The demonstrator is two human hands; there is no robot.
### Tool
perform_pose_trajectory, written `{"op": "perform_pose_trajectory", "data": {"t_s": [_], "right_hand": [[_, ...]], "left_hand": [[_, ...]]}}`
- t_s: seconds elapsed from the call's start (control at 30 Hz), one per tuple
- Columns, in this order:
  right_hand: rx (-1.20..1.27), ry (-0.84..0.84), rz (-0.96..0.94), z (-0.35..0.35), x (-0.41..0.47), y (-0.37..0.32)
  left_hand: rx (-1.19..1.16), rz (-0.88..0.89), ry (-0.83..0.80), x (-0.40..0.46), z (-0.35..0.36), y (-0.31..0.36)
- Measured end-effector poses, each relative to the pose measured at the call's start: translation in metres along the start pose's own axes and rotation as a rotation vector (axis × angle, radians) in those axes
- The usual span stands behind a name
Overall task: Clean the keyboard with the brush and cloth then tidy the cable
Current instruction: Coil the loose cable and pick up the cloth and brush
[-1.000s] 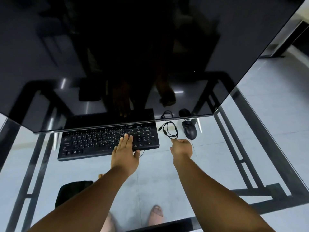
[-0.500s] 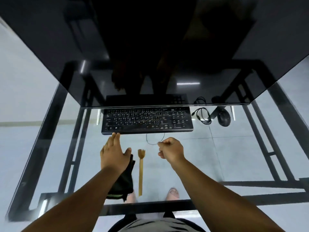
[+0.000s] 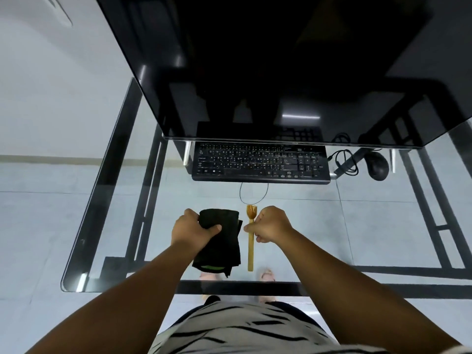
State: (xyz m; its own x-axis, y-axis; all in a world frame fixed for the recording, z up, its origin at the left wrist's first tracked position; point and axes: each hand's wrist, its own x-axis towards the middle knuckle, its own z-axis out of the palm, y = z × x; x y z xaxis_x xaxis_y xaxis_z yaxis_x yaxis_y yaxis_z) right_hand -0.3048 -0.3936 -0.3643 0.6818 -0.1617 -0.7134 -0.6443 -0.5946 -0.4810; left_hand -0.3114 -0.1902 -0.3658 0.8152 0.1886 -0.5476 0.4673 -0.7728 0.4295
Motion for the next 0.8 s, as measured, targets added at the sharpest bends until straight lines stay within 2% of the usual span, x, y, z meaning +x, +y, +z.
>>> {"op": "perform_pose_trajectory", "data": {"t_s": [0.13, 0.3, 0.57, 0.8], "right_hand": [[0.037, 0.038, -0.025, 0.003, 0.0, 0.002], [0.131, 0.119, -0.139, 0.006, -0.001, 0.008], [0.253, 0.282, -0.292, 0.002, -0.002, 0.004], [0.397, 0.419, -0.538, -0.025, -0.016, -0.047]], "left_hand": [[0.029, -0.004, -0.058, 0.002, 0.004, 0.004], [-0.035, 0.072, -0.047, -0.003, 0.005, 0.012], [-0.369, 0.176, -0.087, -0.005, -0.005, 0.024], [-0.595, 0.351, 0.01, -0.007, -0.068, 0.05]]}}
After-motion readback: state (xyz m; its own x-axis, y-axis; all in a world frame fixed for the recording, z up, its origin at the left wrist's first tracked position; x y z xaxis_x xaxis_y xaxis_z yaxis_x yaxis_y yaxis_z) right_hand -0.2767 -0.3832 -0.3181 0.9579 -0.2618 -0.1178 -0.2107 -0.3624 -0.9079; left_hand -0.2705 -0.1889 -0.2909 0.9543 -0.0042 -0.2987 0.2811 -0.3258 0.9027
